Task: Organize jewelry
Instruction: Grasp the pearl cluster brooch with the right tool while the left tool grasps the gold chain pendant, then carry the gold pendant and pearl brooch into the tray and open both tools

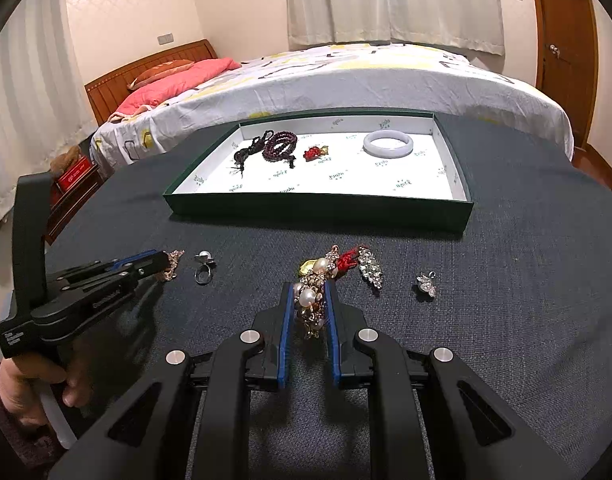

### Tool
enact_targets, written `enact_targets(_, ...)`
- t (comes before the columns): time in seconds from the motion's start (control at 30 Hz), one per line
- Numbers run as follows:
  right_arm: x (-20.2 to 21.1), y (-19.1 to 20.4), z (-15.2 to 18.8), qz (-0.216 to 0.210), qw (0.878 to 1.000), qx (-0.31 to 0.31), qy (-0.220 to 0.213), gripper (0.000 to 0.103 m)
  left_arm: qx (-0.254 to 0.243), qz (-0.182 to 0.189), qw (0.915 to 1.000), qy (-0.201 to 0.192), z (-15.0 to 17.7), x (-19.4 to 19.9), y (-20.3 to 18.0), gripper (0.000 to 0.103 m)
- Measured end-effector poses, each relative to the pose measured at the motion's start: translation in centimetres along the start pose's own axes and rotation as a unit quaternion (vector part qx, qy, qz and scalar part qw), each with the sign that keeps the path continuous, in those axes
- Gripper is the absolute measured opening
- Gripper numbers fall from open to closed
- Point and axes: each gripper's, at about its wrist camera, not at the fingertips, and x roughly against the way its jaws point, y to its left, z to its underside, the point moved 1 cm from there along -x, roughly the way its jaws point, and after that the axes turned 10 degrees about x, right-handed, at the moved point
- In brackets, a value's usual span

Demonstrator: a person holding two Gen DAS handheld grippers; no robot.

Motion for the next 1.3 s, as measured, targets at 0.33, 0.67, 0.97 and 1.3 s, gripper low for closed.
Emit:
enact_targets(0.33, 0.8, 0.4, -0.4, 0.0, 1.0, 0.002, -0.008, 0.016, 0.012, 0.01, 0.9997, -0.02, -1.3, 2.3, 0.0, 0.01)
enact_targets(0.67, 2.4, 0.8, -1.8, 0.0, 0.999, 0.008, -0.031, 0.016, 0.01, 0.032, 0.9983, -0.048, -2.9, 5.2, -1.3, 0.01)
enact_targets(0.97, 3.6, 1.0, -3.6, 0.0, 0.998, 0.016, -0.057, 0.016, 0.011, 0.065, 0.9957, -0.066, -5.2, 6.5, -2.7, 0.01)
enact_targets(1.3, 3.6, -0.5, -7.4, 0.02, 0.995, 0.025, -0.093, 0.016, -0.007, 0.081, 0.9912, -0.105, -9.7, 5.9, -4.9, 0.01)
